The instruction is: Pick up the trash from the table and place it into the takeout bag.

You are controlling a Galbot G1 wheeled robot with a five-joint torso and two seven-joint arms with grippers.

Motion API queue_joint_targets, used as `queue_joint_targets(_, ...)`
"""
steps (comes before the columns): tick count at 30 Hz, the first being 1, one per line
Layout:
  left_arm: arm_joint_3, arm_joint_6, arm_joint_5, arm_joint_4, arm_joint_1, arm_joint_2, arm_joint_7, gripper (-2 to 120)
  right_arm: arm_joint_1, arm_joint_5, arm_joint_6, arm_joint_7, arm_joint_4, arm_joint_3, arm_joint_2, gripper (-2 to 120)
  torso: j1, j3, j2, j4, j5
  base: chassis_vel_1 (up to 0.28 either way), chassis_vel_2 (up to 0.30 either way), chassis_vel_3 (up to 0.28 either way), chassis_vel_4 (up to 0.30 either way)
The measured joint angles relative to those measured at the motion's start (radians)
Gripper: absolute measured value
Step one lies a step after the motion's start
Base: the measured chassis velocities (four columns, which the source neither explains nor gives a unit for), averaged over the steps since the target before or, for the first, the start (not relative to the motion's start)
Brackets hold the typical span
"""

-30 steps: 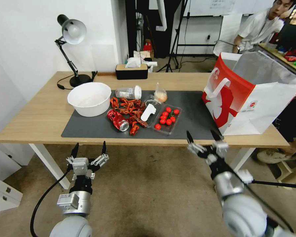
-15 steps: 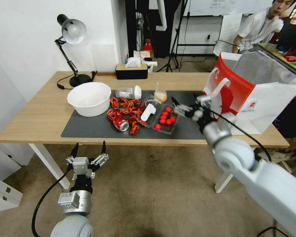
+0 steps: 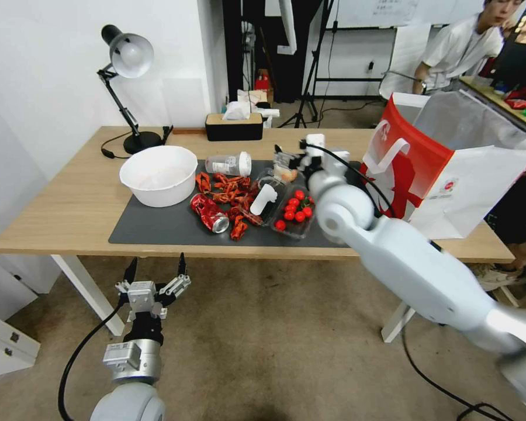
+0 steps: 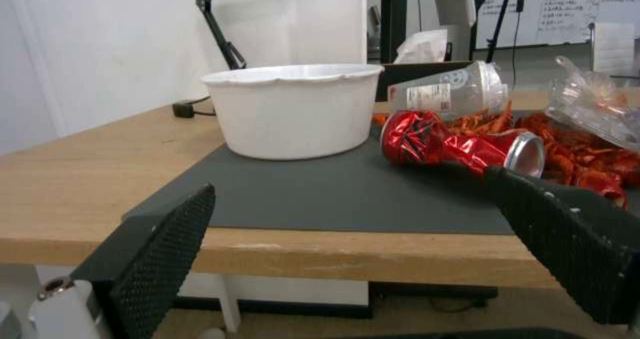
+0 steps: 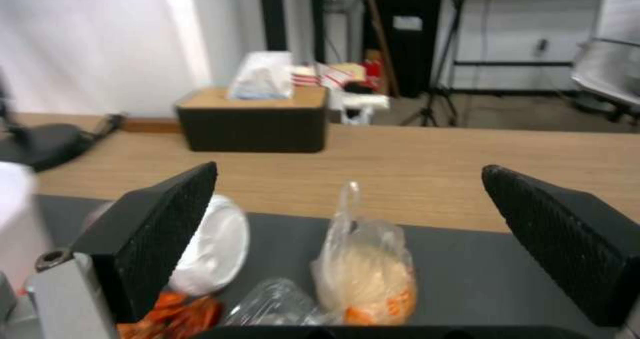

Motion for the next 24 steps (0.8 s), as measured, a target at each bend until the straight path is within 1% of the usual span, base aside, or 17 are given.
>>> queue_joint_targets(2,-0.003,0.000,-0.002,0.000,0.000,0.003,0.000,100,0.035,0.006,-0.024,0.031,-0.068,-0.008,0.038,100,0.000,0.000,0.000,0.0001,0.0001,0.000,0.000,0.000,0.000)
queue_joint_targets(3,-0.003,0.000,-0.002,0.000,0.000,0.003,0.000,100,0.035,0.006,-0.024,0.031,-0.068,-0.008,0.038,100,0.000,0.000,0.000,0.0001,0.0001,0.000,0.000,0.000,0.000)
queue_joint_targets(6,-0.006,-0.001,-0.005,0.000,0.002,0.005,-0.001,100,0.073,0.013,-0.049,0.052,-0.185,-0.009,0.092,100,0.000,0.000,0.000,-0.0001,0.0003,0.000,0.000,0.000,0.000)
queue_joint_targets(7,-0.006,-0.001,-0.005,0.000,0.002,0.005,-0.001,100,0.073,0.013,-0.049,0.052,-0.185,-0.009,0.092,100,0.000,0.000,0.000,-0.0001,0.0003,0.000,0.000,0.000,0.000)
queue_joint_targets(9,-0.007,-0.002,-0.007,0.003,0.002,0.005,-0.001,100,0.094,0.040,-0.074,0.036,-0.242,-0.001,0.116,100,0.000,0.000,0.000,-0.0001,0.0003,0.000,0.000,0.000,0.000)
queue_joint_targets(10,-0.008,-0.002,-0.008,0.005,0.000,0.005,-0.001,100,0.106,0.068,-0.101,0.024,-0.268,0.007,0.126,100,0.000,0.000,0.000,0.0000,0.0001,0.000,0.000,0.000,0.000)
queue_joint_targets(11,-0.008,-0.002,-0.008,0.005,0.000,0.005,-0.001,100,0.106,0.068,-0.101,0.024,-0.268,0.007,0.126,100,0.000,0.000,0.000,0.0000,0.0001,0.000,0.000,0.000,0.000)
queue_joint_targets(14,-0.009,-0.004,-0.013,0.010,-0.003,0.007,-0.001,100,0.137,0.120,-0.156,-0.005,-0.346,0.019,0.156,100,0.000,0.000,0.000,0.0000,0.0002,0.000,0.000,0.000,0.000)
queue_joint_targets(15,-0.009,-0.004,-0.013,0.010,-0.003,0.007,-0.001,100,0.137,0.120,-0.156,-0.005,-0.346,0.019,0.156,100,0.000,0.000,0.000,0.0000,0.0002,0.000,0.000,0.000,0.000)
queue_joint_targets(18,-0.008,-0.006,-0.015,0.011,-0.004,0.008,-0.001,100,0.155,0.120,-0.187,-0.031,-0.423,0.021,0.188,100,0.000,0.000,0.000,-0.0001,0.0002,0.000,0.000,0.000,0.000)
queue_joint_targets(19,-0.008,-0.006,-0.015,0.011,-0.004,0.008,-0.001,100,0.155,0.120,-0.187,-0.031,-0.423,0.021,0.188,100,0.000,0.000,0.000,-0.0001,0.0002,0.000,0.000,0.000,0.000)
queue_joint_targets(22,-0.008,-0.007,-0.016,0.011,-0.005,0.009,-0.001,100,0.159,0.091,-0.194,-0.055,-0.497,0.023,0.219,100,0.000,0.000,0.000,0.0002,0.0001,0.000,0.000,0.000,0.000)
queue_joint_targets(23,-0.009,-0.008,-0.018,0.011,-0.005,0.010,-0.001,100,0.159,0.077,-0.194,-0.065,-0.519,0.023,0.226,100,0.000,0.000,0.000,-0.0001,0.0002,0.000,0.000,0.000,0.000)
queue_joint_targets(24,-0.009,-0.008,-0.018,0.011,-0.005,0.010,-0.001,100,0.159,0.077,-0.194,-0.065,-0.519,0.023,0.226,100,0.000,0.000,0.000,-0.0001,0.0002,0.000,0.000,0.000,0.000)
